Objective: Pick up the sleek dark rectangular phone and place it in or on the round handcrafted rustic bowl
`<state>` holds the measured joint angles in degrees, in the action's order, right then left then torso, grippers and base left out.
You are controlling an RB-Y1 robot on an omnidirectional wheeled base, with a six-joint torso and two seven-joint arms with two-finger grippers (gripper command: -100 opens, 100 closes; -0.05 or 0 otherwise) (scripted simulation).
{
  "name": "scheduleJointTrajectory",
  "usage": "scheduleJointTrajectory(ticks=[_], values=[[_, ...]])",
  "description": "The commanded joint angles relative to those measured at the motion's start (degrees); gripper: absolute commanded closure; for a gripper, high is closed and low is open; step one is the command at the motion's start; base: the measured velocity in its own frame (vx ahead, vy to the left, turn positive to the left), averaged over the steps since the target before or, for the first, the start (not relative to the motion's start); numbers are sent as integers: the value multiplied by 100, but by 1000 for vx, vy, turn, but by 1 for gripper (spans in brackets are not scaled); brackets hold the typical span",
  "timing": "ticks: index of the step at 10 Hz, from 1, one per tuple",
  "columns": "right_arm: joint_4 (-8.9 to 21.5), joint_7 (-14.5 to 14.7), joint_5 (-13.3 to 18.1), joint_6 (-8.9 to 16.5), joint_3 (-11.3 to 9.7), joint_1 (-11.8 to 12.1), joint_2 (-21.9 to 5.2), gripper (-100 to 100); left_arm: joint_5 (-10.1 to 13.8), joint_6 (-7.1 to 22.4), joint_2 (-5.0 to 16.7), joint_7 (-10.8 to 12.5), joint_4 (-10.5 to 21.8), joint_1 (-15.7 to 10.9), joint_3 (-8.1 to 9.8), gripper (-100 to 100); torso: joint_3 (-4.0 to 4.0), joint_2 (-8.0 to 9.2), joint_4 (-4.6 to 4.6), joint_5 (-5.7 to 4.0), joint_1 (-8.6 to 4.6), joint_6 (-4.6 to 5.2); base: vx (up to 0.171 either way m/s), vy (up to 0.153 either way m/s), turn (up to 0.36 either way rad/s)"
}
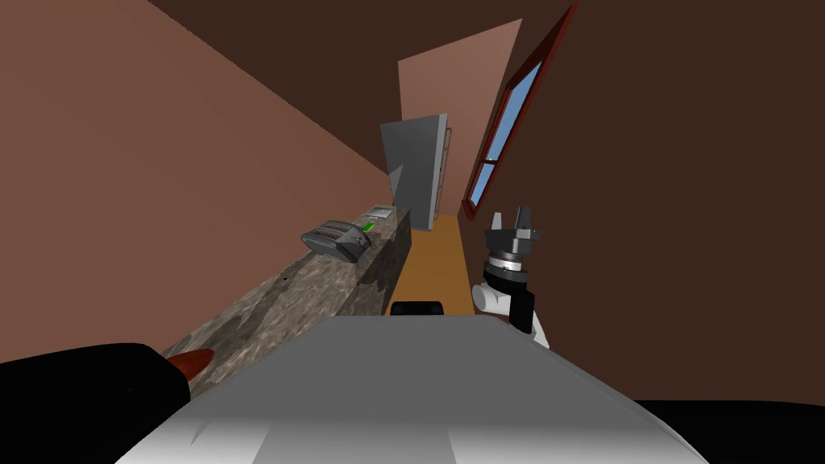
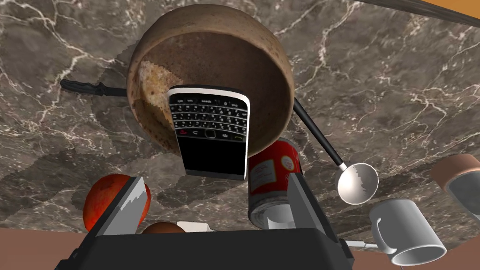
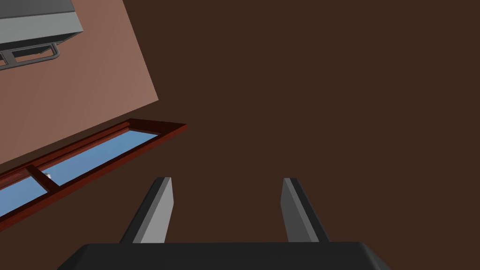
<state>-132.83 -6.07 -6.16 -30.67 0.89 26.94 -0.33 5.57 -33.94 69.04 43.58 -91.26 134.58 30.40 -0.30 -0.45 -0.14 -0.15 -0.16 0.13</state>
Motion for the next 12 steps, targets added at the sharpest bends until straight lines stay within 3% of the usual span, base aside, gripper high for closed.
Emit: scheduleJointTrajectory(ticks=[1,5,6,7,12], values=[[0,0,0,0,0,0,0,0,-91,-211,-99,33,150,-18,-32,-100,0,0,0,0,0,0,20,2,-27],[0,0,0,0,0,0,0,0,-316,-664,-389,95,422,13,-56,-100,1,2,1,0,0,0,17,5,-30],[0,0,0,0,0,0,0,0,-277,-592,-340,91,380,21,-36,-100,1,1,0,0,0,0,7,3,-3],[0,0,0,0,0,0,0,0,-283,-614,-349,95,383,25,-34,0,2,4,1,1,0,0,0,0,0],[0,0,0,0,0,0,0,0,-283,-612,-348,94,383,24,-34,0,5,8,2,1,-1,0,0,0,0]])
